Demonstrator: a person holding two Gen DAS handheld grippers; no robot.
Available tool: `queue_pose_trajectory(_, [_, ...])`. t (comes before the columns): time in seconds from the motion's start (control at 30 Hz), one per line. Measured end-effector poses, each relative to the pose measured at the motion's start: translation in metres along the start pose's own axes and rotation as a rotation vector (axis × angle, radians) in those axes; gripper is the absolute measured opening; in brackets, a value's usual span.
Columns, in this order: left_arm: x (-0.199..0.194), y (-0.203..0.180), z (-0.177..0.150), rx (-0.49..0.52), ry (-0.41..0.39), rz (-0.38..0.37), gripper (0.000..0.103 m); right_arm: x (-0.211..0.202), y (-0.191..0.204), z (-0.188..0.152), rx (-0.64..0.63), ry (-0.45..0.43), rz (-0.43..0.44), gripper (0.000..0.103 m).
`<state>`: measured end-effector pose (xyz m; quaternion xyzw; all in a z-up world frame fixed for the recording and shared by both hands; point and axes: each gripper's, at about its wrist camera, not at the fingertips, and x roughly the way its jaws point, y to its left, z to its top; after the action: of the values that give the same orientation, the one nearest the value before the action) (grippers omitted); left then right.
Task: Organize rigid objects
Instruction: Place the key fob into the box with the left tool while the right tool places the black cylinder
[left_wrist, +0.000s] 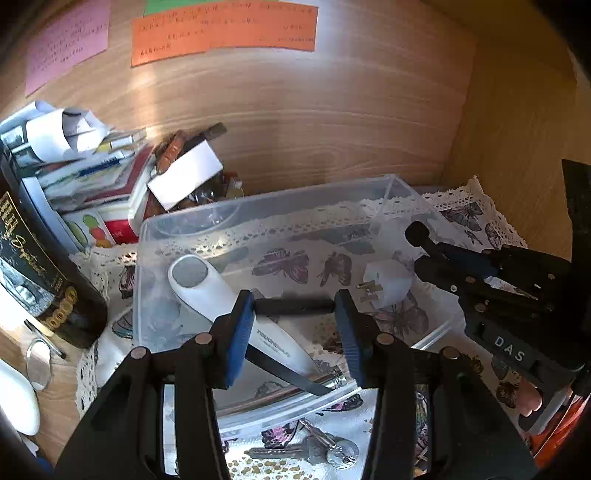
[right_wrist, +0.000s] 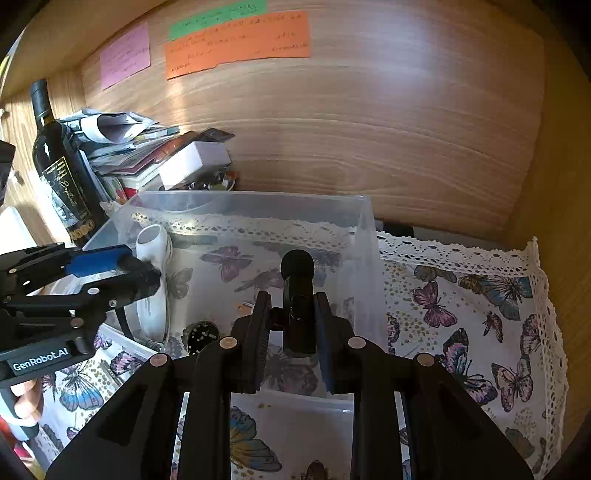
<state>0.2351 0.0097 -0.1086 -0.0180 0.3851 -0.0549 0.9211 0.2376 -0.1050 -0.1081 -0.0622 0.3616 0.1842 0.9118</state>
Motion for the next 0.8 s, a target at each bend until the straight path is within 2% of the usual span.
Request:
queue_pose_trajectory(0.1, [-0.001, 0.001, 0.001, -0.006, 0.004, -0.007, 0.046, 0.001, 0.001, -0.001, 0.002, 0.015, 0.001, 0.024])
queue_pose_trajectory(0.23, [-0.013, 0.001, 0.002, -0.01, -0.019, -0.01, 0.055, -0.006, 0.003, 0.0, -0.003, -0.008, -0.011, 0.048])
queue_pose_trajectory(0.37, [-0.033, 0.002, 0.001, -0.012, -0.056, -0.01, 0.063, -0.024, 0.007, 0.002, -0.018, -0.053, -0.025, 0.06])
queue_pose_trajectory(0.43, [-0.044, 0.004, -0.001, -0.015, -0.073, -0.007, 0.071, -0.033, 0.009, 0.003, -0.018, -0.071, -0.023, 0.076])
queue_pose_trajectory(0.5, [-0.055, 0.005, -0.004, -0.02, -0.092, -0.007, 0.078, -0.045, 0.011, 0.001, -0.016, -0.098, -0.021, 0.084])
queue_pose_trajectory(0.57, [-0.067, 0.008, -0.008, -0.022, -0.108, -0.006, 0.085, -0.055, 0.014, -0.002, -0.024, -0.096, -0.024, 0.086])
queue_pose_trajectory(0.63, [-0.078, 0.01, -0.014, -0.02, -0.122, 0.003, 0.091, -0.065, 0.016, -0.007, -0.025, -0.103, -0.022, 0.093])
queue_pose_trajectory(0.73, [-0.09, 0.013, -0.023, -0.015, -0.131, 0.013, 0.094, -0.077, 0.019, -0.017, -0.024, -0.113, -0.018, 0.103])
queue_pose_trajectory(0.8, [-0.097, 0.016, -0.032, -0.014, -0.128, 0.014, 0.096, -0.081, 0.021, -0.025, -0.024, -0.111, -0.024, 0.103])
